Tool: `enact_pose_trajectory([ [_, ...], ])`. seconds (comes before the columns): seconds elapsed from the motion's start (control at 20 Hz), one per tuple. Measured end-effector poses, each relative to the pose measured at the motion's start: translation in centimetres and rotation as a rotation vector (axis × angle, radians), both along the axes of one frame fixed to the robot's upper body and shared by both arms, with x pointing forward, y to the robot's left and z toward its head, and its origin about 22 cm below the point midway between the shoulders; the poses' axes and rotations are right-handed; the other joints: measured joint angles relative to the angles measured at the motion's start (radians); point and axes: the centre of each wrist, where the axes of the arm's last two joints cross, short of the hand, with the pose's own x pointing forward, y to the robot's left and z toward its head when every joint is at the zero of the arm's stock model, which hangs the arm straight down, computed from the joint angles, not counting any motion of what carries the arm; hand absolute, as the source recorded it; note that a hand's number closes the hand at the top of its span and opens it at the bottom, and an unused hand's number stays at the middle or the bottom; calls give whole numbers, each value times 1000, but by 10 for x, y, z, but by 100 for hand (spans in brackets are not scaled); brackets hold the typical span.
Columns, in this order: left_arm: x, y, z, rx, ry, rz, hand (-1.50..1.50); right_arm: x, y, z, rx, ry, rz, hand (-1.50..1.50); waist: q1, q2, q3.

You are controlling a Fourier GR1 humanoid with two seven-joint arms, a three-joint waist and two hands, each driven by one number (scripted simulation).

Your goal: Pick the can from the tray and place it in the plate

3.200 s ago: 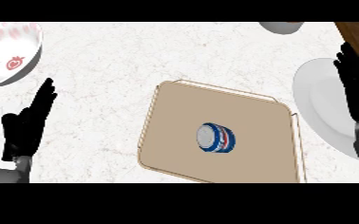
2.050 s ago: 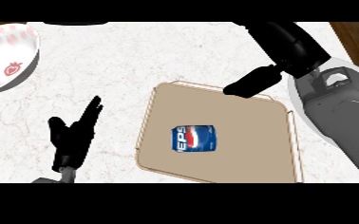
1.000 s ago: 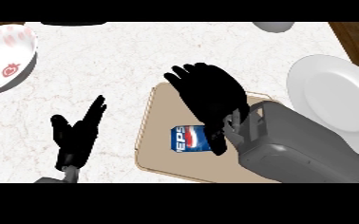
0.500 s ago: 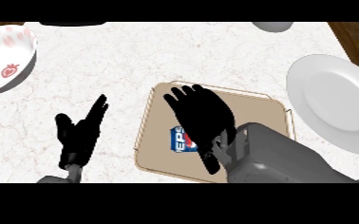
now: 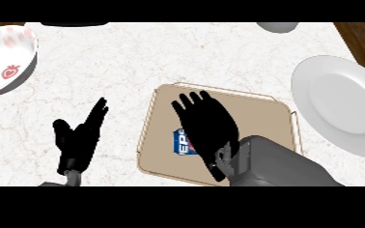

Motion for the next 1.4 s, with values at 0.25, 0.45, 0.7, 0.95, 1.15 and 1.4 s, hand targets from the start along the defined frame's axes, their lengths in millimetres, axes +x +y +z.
enact_pose_trajectory([
  [0.25,3,-1,4,-8,13,-2,0,-2,7,-20,-56,-19,-21,-150,2,1,-1],
  [0.45,6,-3,2,-9,15,-6,0,2,5,-32,-89,-11,-36,-150,1,2,0],
  [0.7,4,-4,2,-14,11,-4,0,7,-5,-46,-139,12,-49,150,2,1,0],
  [0.95,6,-7,0,-2,6,-5,0,7,-3,-60,-204,31,16,150,3,1,-1],
  [1.15,2,-8,5,0,12,0,0,11,-3,-61,-226,2,46,150,5,1,-1],
  [1.4,-2,1,-1,-11,5,1,0,-9,-23,-65,-130,-25,45,150,-16,-3,1],
])
